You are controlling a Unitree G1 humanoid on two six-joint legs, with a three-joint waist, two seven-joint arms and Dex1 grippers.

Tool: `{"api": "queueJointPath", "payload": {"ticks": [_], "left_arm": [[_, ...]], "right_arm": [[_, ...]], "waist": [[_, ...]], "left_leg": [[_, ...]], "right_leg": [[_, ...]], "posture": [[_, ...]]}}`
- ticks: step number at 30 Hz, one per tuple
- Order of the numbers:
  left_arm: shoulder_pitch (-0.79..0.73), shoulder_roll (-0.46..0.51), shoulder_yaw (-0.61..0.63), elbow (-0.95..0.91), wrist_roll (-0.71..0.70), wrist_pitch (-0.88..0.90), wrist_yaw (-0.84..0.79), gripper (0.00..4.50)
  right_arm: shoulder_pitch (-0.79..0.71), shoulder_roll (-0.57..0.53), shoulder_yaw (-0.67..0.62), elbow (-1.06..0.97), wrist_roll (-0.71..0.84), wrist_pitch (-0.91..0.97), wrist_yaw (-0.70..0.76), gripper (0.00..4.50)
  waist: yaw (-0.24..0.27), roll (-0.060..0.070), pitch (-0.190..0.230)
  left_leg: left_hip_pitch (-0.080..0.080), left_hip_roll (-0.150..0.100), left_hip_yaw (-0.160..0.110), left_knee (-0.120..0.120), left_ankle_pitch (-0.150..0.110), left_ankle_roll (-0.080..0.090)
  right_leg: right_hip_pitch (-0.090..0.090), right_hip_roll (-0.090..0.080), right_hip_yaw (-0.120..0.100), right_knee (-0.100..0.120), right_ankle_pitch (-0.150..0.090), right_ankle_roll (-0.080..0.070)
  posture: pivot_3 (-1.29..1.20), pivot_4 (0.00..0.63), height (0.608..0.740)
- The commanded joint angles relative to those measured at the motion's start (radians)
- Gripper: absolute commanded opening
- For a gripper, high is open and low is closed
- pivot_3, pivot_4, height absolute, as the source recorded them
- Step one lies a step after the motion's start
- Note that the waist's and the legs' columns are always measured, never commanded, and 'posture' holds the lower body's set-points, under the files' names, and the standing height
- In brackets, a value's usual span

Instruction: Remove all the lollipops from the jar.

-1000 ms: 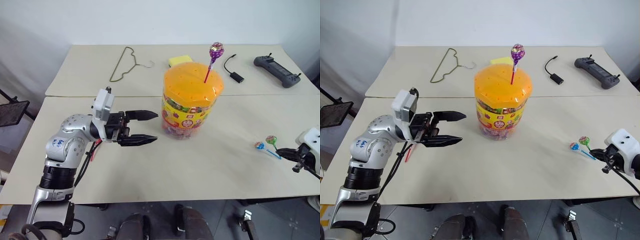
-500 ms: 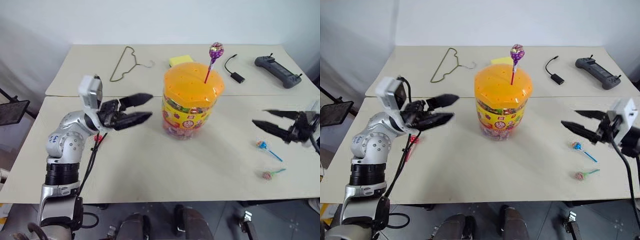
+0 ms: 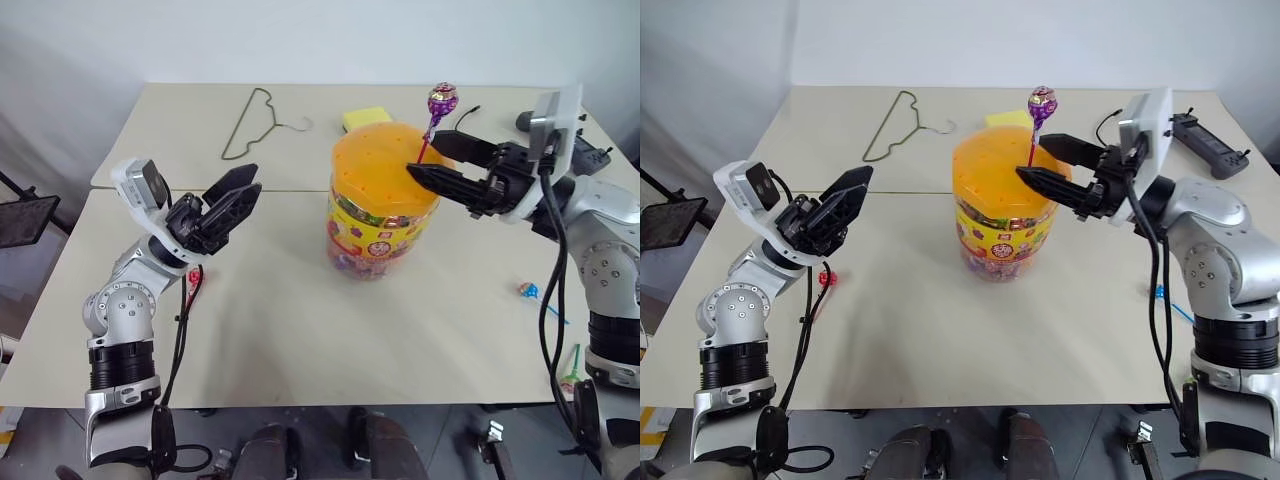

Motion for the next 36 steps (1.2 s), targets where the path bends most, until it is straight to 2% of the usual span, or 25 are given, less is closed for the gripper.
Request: {"api": "queueJointPath", "payload": {"ticks": [1,2,5,10,12,16,19,22,26,28,30,32,34,36], "left_arm": [[0.001,0.006,0.008,-0.033,-0.001,-0.025,-0.011,3.74],[0.002,0.005,0.007,-0.037,-0.003,-0.025,-0.010,3.74],[-0.006,-0.004,0.008,-0.054,-0.020,-0.024,-0.006,3.74],[-0.014,-0.012,0.013,-0.063,-0.037,-0.022,-0.002,3.74],[-0.015,-0.010,0.013,-0.059,-0.035,-0.025,-0.005,3.74],[-0.024,-0.005,0.005,-0.057,-0.029,-0.029,-0.017,3.74],[-0.041,0.003,-0.009,-0.064,-0.021,-0.032,-0.038,3.74],[-0.068,0.011,-0.019,-0.075,-0.013,-0.037,-0.052,3.74],[-0.072,0.096,-0.153,-0.130,0.162,-0.124,-0.157,3.74],[-0.051,0.147,-0.224,-0.126,0.259,-0.178,-0.207,3.74],[-0.034,0.188,-0.290,-0.096,0.364,-0.263,-0.260,3.74],[-0.031,0.197,-0.317,-0.067,0.402,-0.305,-0.290,3.74],[-0.040,0.187,-0.323,-0.053,0.402,-0.314,-0.298,3.74],[-0.049,0.181,-0.328,-0.047,0.402,-0.316,-0.303,3.74]], "right_arm": [[-0.024,0.003,-0.005,-0.015,-0.008,0.012,-0.006,2.91],[-0.028,0.006,-0.005,-0.010,-0.009,0.013,-0.006,2.91],[-0.043,0.018,-0.012,0.009,-0.002,0.026,-0.010,2.27],[-0.052,0.041,-0.041,0.031,0.027,0.021,-0.005,0.45],[-0.063,0.055,-0.064,0.042,0.048,0.024,-0.013,0.01],[-0.068,0.053,-0.092,0.046,0.076,0.024,0.017,0.01],[-0.090,0.055,-0.164,0.052,0.159,0.042,0.017,0.01],[-0.102,0.013,-0.238,0.059,0.197,0.059,-0.003,0.01],[0.113,-0.272,-0.246,0.128,0.017,0.075,0.117,0.01],[0.220,-0.337,-0.256,0.148,-0.046,0.054,0.123,0.01],[0.298,-0.351,-0.279,0.177,-0.090,0.028,0.104,0.01],[0.388,-0.374,-0.257,0.206,-0.181,-0.028,0.099,0.01],[0.492,-0.407,-0.208,0.255,-0.313,-0.129,0.101,0.01],[0.540,-0.411,-0.191,0.292,-0.374,-0.165,0.076,0.01]], "waist": [[0.000,0.000,0.000],[0.000,0.000,0.000],[-0.002,0.000,0.000],[-0.004,0.000,0.000],[-0.005,0.000,0.000],[-0.004,0.000,0.000],[-0.003,0.000,0.000],[0.000,0.000,0.000],[0.020,0.000,0.000],[0.021,0.000,0.000],[0.018,0.000,0.000],[0.011,0.000,0.000],[0.011,0.000,0.000],[0.009,0.000,0.000]], "left_leg": [[0.000,0.000,0.000,0.000,0.000,0.000],[0.000,0.000,0.000,0.000,0.000,0.000],[0.000,0.000,0.001,0.000,0.001,0.001],[0.001,0.000,0.001,0.000,0.001,0.001],[0.001,0.000,0.001,0.000,0.001,0.001],[0.001,0.000,0.001,0.000,0.001,0.001],[0.001,0.000,0.001,0.000,0.001,0.001],[0.001,0.000,0.001,0.000,0.001,0.001],[-0.001,-0.002,-0.001,0.000,0.000,0.002],[-0.001,-0.003,0.001,-0.001,-0.001,0.004],[-0.001,-0.003,0.004,-0.001,-0.001,0.004],[0.001,-0.003,0.009,-0.001,-0.001,0.005],[0.002,-0.003,0.010,-0.001,0.000,0.005],[0.004,-0.002,0.010,-0.001,0.000,0.004]], "right_leg": [[0.000,0.000,0.000,0.000,0.000,0.000],[0.000,0.000,0.000,0.000,0.000,0.000],[0.000,0.000,0.000,0.000,0.000,0.000],[0.000,0.000,0.001,0.001,0.000,0.000],[0.000,0.000,0.001,0.001,0.000,0.000],[0.000,0.000,0.001,0.002,0.000,0.000],[0.000,0.000,0.001,0.001,0.000,0.000],[0.000,0.000,0.001,0.002,0.000,0.000],[0.000,0.001,0.000,0.000,0.000,0.000],[0.000,0.001,-0.001,-0.003,0.000,0.000],[0.000,0.001,-0.003,-0.005,0.000,0.000],[-0.001,0.001,-0.004,-0.004,0.001,0.001],[-0.001,0.001,-0.003,-0.004,0.001,0.001],[-0.001,-0.001,-0.002,-0.005,0.001,0.001]], "posture": [[0.00,0.150,0.740],[0.00,0.150,0.740],[0.00,0.150,0.740],[0.00,0.150,0.740],[0.00,0.150,0.740],[0.00,0.150,0.740],[0.00,0.150,0.740],[0.00,0.150,0.740],[0.00,0.150,0.740],[0.00,0.150,0.740],[0.00,0.150,0.740],[0.00,0.150,0.740],[0.00,0.150,0.740],[0.00,0.150,0.740]]}}
